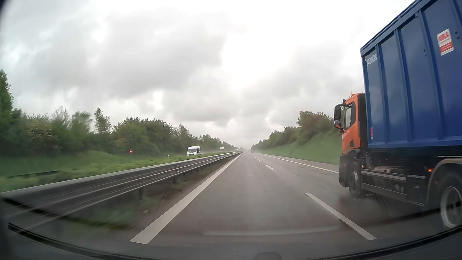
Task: Follow the waypoints while adhering to traffic rules and regulations
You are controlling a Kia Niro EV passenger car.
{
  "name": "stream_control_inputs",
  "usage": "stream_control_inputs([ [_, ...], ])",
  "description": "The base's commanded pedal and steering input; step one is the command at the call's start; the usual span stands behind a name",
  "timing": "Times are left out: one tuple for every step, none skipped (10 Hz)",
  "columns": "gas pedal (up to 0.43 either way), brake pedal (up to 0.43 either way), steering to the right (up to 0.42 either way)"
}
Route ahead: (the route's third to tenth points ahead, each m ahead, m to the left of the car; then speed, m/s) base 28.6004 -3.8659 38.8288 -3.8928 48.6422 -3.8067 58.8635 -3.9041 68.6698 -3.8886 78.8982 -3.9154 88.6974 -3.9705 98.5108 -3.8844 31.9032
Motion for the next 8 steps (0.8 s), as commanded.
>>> stream_control_inputs([
  [0.268,0.0,-0.001],
  [0.268,0.0,-0.001],
  [0.268,0.0,-0.001],
  [0.268,0.0,-0.001],
  [0.268,0.0,-0.001],
  [0.268,0.0,-0.001],
  [0.268,0.0,-0.001],
  [0.268,0.0,-0.001],
])
